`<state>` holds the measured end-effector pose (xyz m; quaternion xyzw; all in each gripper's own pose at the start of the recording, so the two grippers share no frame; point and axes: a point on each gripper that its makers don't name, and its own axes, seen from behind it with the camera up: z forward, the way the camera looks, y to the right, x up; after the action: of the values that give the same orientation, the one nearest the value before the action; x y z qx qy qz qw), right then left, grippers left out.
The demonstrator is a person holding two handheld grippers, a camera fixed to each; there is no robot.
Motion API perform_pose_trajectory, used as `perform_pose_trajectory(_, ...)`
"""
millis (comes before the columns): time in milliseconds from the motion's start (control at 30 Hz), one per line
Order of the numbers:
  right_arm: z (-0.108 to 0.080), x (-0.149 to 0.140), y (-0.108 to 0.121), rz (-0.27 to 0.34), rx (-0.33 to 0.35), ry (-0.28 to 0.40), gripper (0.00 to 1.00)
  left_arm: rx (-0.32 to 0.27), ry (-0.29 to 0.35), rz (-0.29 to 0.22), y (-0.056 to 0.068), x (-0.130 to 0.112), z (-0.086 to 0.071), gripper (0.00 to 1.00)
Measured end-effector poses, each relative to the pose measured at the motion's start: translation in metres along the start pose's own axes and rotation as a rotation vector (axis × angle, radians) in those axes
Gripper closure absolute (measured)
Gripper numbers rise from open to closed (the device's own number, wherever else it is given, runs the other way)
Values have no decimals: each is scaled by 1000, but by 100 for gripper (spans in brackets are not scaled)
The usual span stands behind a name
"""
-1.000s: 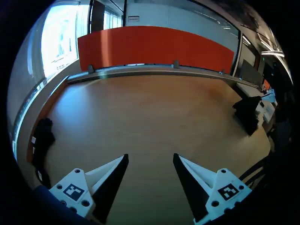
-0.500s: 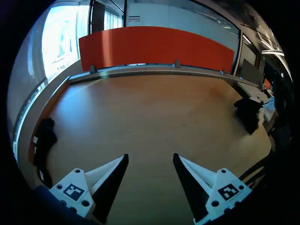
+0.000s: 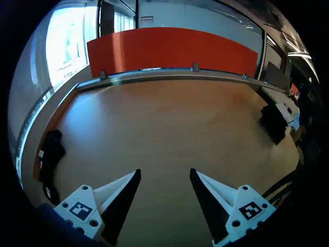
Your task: Fold towel
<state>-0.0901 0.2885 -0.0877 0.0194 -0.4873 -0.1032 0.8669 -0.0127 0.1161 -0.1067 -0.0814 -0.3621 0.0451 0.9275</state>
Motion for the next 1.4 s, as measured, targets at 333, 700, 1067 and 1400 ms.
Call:
perform_pose_trajectory(333, 18, -10, 2, 42, -30, -32, 98, 7, -9, 14, 1, -2, -1, 12)
perform_pose_trajectory(700, 21, -8, 6, 53, -54, -31, 97, 9, -13, 19, 0, -4, -3, 12)
perform_pose_trajectory(1067, 10, -2, 7, 57, -83, 28, 89, 7, -10, 16, -1, -4, -4, 12)
perform_pose_trajectory(1400, -8, -2, 4, 72, -113, 76, 40, -4, 1, 20, -1, -1, -4, 12)
